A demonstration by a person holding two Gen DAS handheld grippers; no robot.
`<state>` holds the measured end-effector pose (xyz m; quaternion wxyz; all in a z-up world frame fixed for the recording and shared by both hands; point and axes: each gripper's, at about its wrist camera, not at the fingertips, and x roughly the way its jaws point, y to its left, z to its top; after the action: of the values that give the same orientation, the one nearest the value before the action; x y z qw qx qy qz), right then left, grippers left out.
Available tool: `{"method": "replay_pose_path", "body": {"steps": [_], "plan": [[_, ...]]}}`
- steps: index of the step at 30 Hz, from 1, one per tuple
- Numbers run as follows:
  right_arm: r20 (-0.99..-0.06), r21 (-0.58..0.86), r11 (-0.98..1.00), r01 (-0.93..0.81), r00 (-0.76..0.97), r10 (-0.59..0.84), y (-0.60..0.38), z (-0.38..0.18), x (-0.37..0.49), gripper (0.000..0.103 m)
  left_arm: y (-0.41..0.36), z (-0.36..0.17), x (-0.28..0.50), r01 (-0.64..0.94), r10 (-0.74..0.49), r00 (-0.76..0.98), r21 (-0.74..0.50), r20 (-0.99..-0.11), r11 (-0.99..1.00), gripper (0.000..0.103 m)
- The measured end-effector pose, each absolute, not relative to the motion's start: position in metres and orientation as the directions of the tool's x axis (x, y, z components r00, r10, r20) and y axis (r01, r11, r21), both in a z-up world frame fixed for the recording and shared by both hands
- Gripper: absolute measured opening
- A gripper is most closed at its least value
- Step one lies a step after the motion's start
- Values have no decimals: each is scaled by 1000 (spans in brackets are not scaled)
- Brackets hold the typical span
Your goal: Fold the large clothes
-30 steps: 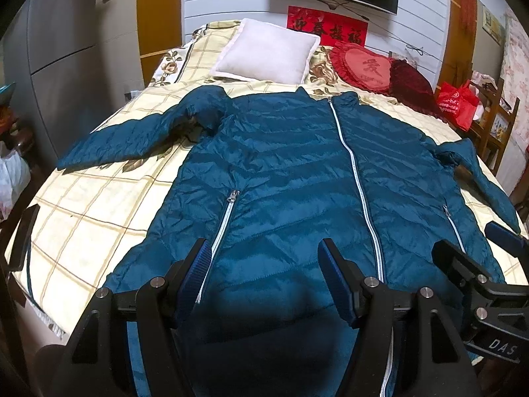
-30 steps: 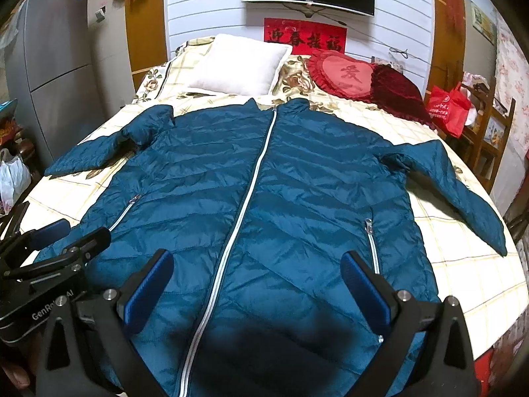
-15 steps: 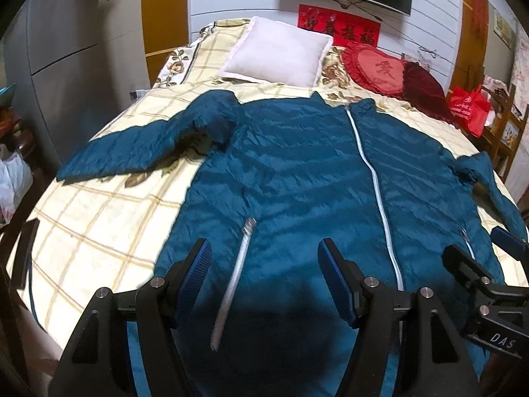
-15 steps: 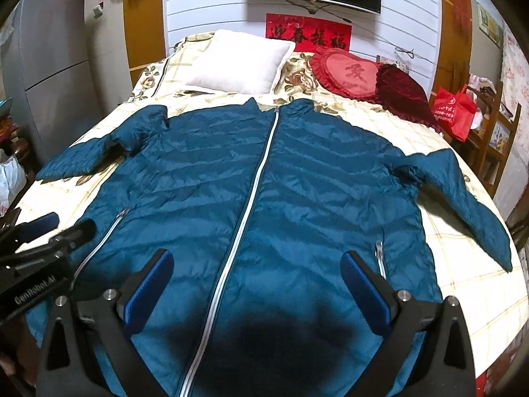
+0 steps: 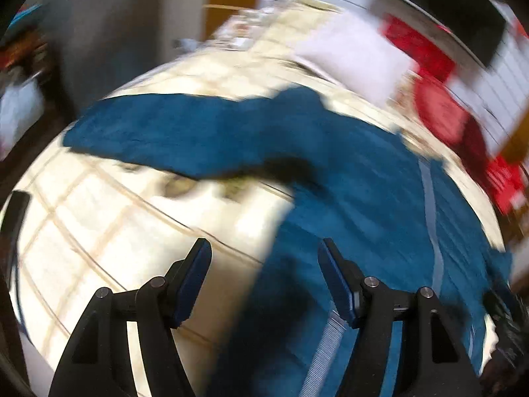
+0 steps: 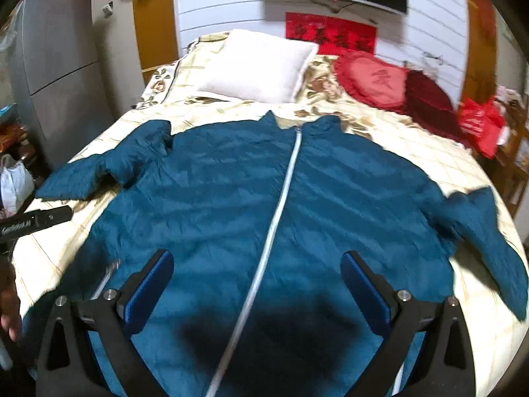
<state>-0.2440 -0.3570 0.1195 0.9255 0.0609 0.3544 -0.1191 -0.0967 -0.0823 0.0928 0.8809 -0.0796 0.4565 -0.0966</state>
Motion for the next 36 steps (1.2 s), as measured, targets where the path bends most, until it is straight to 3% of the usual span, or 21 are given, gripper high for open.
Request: {"method": "replay_pose_path", "body": {"steps": [5, 13, 16, 20, 23, 25, 27, 36], "plan": [[-708, 33, 958, 283, 683, -178, -379, 112, -192, 102, -10, 80, -38, -89, -121, 598, -216, -792, 972, 62], [-729, 18, 965, 260, 665, -165, -377, 95, -166, 103, 117, 37, 27, -476, 26, 579, -312, -815, 822, 62], [-740, 21, 967, 253, 655, -155, -377, 88, -159, 102, 134, 24, 36, -537, 65, 575, -316, -816, 782, 62], [-751, -5, 965, 262, 637, -177, -380, 81, -150, 102, 134, 12, 54, -539, 98, 557, -269, -825, 798, 62], [-753, -8, 961, 276, 631, -188, -385, 80, -146, 102, 136, 13, 67, -516, 82, 599, -305, -796, 801, 39], [-751, -7, 960, 281, 632, -191, -387, 79, -147, 102, 137, 13, 71, -508, 58, 604, -328, -795, 797, 17], [-753, -9, 959, 283, 630, -193, -387, 78, -146, 102, 135, 16, 72, -483, 23, 618, -356, -786, 800, 10], [-751, 1, 953, 302, 630, -199, -391, 82, -153, 102, 67, 102, 33, -177, -159, 763, -439, -627, 881, 8]]}}
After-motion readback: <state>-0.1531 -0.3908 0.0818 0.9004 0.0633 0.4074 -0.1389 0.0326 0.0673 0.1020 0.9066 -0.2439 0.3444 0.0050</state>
